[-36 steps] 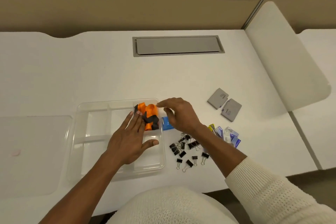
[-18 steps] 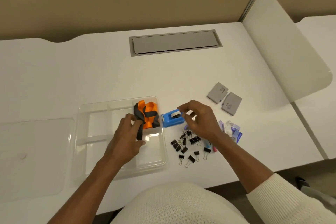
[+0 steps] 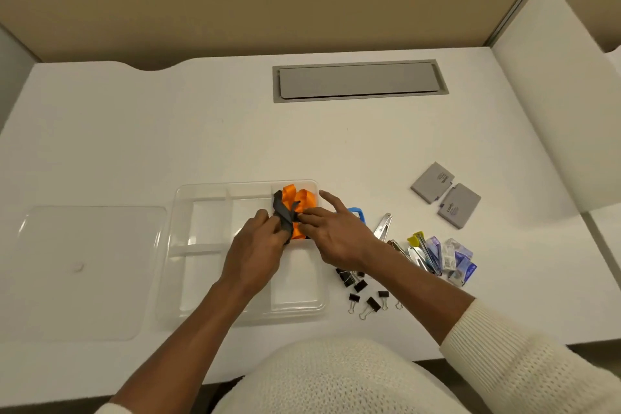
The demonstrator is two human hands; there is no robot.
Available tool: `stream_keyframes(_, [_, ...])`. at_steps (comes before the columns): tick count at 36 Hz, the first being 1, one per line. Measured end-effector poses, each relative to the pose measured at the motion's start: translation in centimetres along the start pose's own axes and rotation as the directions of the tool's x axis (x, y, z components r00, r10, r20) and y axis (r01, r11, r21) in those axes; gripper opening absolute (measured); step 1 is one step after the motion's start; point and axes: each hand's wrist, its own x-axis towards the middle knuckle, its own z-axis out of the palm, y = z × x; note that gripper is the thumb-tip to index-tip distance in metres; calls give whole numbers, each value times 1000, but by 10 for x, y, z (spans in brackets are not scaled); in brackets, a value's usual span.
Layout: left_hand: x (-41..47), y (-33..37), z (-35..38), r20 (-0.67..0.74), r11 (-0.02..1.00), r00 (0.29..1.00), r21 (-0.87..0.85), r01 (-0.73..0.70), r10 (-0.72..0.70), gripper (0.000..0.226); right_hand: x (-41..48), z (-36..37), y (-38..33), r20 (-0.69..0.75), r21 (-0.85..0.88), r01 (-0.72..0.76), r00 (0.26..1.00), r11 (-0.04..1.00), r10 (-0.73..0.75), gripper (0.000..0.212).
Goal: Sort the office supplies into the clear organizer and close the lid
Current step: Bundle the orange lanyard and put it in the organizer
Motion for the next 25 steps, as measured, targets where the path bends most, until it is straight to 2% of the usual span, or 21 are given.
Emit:
stream_keyframes(3, [5, -1, -5, -31, 998, 999, -52, 18, -20, 14, 2, -1, 1, -1, 11, 7, 1000, 1000, -7, 42])
stream_keyframes(7, [16, -2, -16, -88, 974, 979, -149, 170, -184, 8, 2, -1, 1, -26, 51, -2, 1000, 999, 3, 37])
stream_keyframes(9, [24, -3, -21, -74, 968, 977, -165, 187, -202, 8, 1, 0, 0, -38, 50, -3, 999, 999, 5, 37])
stream_keyframes(16, [34, 4, -19, 120, 998, 992, -45, 48, -43, 13, -6, 0, -3, -87, 10, -28, 996, 1000, 28, 29])
stream_keyframes(18, [37, 1, -21, 177, 1000, 984, 1, -15, 14, 7, -10, -1, -4, -107, 11, -28, 994, 1000, 29, 29])
stream_keyframes(20, [40, -1, -21, 247, 996, 968, 72, -61, 41, 17, -13, 0, -4, -86, 22, -16, 996, 1000, 18, 30])
stream_keyframes(22, [42, 0, -22, 308, 987, 950, 127, -98, 55, 25, -15, 1, -4, -42, 4, -9, 999, 1000, 9, 35])
stream_keyframes(25, [39, 3, -16, 328, 967, 937, 177, -184, 118, 21, -13, 5, -4, 6, -61, -4, 1000, 998, 5, 50])
